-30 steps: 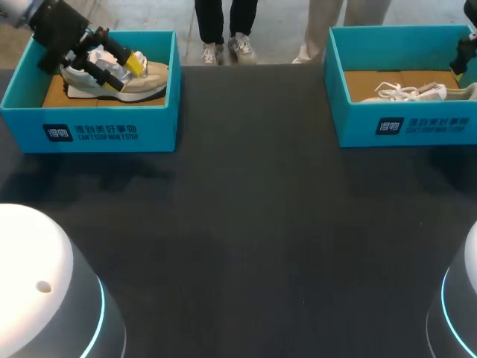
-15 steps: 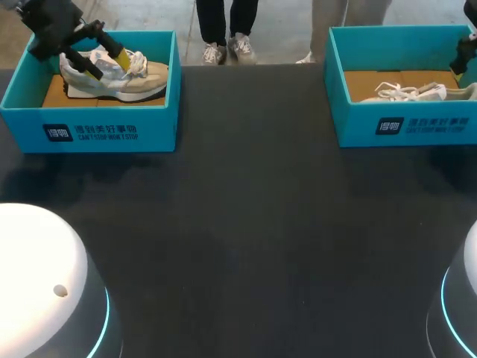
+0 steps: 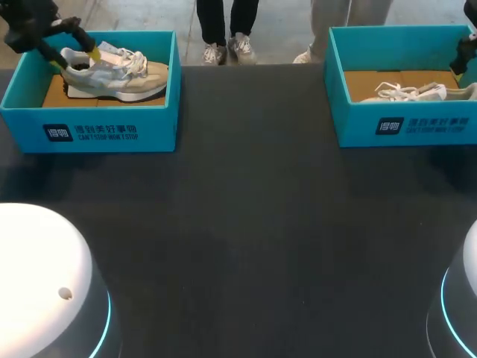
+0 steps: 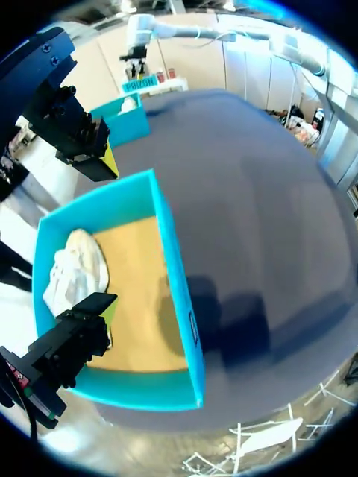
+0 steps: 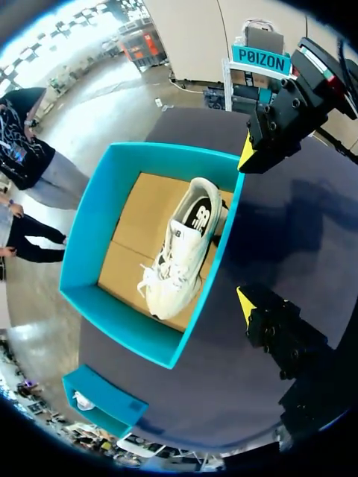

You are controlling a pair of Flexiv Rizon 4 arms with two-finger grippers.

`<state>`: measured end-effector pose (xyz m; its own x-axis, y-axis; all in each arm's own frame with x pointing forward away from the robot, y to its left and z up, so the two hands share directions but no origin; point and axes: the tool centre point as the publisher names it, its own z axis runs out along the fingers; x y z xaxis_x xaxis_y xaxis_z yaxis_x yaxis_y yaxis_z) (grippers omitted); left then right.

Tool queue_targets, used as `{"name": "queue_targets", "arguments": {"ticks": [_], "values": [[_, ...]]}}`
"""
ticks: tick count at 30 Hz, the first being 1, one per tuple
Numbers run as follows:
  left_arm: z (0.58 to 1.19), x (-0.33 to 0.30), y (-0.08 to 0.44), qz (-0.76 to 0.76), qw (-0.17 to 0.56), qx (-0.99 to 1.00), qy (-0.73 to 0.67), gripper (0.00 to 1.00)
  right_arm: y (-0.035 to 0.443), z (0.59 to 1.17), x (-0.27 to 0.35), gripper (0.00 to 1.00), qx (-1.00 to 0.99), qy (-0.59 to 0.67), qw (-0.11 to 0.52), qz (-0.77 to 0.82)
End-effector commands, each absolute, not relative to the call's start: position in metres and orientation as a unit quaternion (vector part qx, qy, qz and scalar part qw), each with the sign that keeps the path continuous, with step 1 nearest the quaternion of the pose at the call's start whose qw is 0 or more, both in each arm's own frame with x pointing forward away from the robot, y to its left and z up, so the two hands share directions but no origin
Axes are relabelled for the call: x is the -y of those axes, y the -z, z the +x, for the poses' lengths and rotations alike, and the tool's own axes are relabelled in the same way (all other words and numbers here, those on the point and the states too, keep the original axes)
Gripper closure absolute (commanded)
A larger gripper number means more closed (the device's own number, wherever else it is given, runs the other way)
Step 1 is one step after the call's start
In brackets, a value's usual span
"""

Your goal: Take the shoe out of the shoebox, open the shoe tongue, remove and reinsert the insole, then place the shoe into the shoebox

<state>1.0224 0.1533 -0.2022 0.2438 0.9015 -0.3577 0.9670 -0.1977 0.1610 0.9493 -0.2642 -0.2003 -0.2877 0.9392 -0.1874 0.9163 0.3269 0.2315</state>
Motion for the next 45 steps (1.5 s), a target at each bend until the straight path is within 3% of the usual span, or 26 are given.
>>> {"name": "queue_targets", "arguments": {"ticks": [1,20,45], "values": [[1.044,-0.172,0.203,0.771,0.158,-0.611,0.092,0.0,0.2,0.949,0.264,0.0,-0.802,-0.04,0.146,0.578],[1.146,-0.258,0.241,0.772,0.071,-0.631,0.015,0.0,0.2,0.949,0.264,0.0,-0.802,-0.04,0.146,0.578],[1.217,-0.281,0.285,0.781,0.042,-0.623,-0.002,0.0,0.2,0.949,0.264,0.0,-0.802,-0.04,0.146,0.578]]}}
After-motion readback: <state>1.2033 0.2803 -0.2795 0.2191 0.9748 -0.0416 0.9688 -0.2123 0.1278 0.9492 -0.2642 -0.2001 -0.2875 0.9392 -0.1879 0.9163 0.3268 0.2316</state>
